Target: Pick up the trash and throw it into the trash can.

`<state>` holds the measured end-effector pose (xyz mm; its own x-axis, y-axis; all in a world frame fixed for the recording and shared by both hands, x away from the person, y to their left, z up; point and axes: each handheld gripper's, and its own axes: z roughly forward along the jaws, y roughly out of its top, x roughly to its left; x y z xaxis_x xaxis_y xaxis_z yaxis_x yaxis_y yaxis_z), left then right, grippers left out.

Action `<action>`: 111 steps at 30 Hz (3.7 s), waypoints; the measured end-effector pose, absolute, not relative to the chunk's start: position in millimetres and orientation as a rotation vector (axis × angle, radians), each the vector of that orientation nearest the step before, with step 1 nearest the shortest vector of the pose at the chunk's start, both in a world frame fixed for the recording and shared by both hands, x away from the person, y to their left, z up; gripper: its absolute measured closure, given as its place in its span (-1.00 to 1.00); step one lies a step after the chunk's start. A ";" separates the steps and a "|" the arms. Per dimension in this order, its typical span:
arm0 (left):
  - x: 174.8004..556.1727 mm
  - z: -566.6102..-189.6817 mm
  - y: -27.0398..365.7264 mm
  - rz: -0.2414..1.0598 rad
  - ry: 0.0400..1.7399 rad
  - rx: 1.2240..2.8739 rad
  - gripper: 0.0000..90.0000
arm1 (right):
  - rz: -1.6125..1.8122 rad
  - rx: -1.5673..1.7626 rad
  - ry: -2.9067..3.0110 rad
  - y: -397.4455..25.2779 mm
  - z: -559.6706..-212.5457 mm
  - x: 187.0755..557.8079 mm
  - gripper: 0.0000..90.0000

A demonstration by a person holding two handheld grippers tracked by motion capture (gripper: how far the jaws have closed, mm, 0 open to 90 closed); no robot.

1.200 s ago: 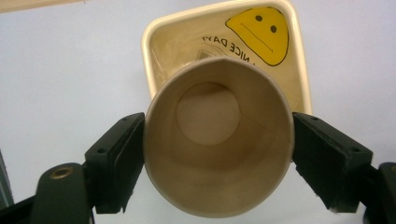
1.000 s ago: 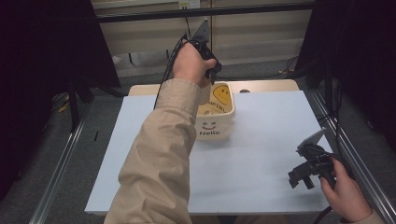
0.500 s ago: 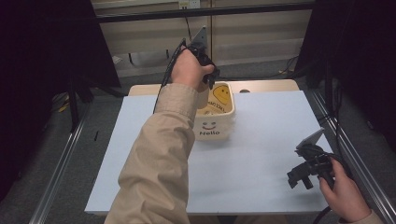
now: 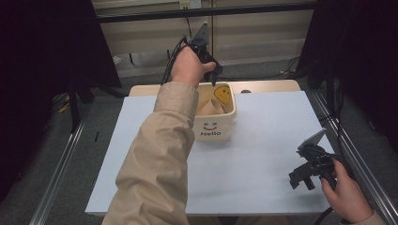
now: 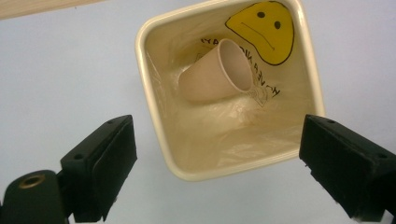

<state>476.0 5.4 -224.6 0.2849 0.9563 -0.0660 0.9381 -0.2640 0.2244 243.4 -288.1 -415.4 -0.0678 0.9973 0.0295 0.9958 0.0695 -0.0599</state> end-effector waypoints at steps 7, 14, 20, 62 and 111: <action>470.5 -194.9 13.8 0.156 1.755 2.312 -0.77 | 0.021 -2.102 -2.251 -287.6 -415.9 243.2 -0.89; 461.9 -158.2 23.6 0.183 1.745 2.290 -0.77 | 0.025 -2.095 -2.254 -286.7 -415.7 242.9 -0.89; 457.0 -149.8 36.3 0.157 1.770 2.283 -0.78 | 0.056 -2.084 -2.254 -284.9 -413.8 243.5 -0.89; 393.0 -225.4 174.5 0.134 1.826 2.236 -0.82 | 0.069 -2.093 -2.242 -281.5 -417.1 243.7 -0.89; 286.3 -416.7 216.3 0.020 1.807 2.257 -0.82 | 0.099 -2.076 -2.272 -278.5 -422.4 242.1 -0.89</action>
<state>286.3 216.3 -416.7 0.2312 0.9622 -0.1439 0.9587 -0.2001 0.2020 242.1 -278.5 -422.4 -0.0897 0.9960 0.0024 0.9920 0.0896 -0.0891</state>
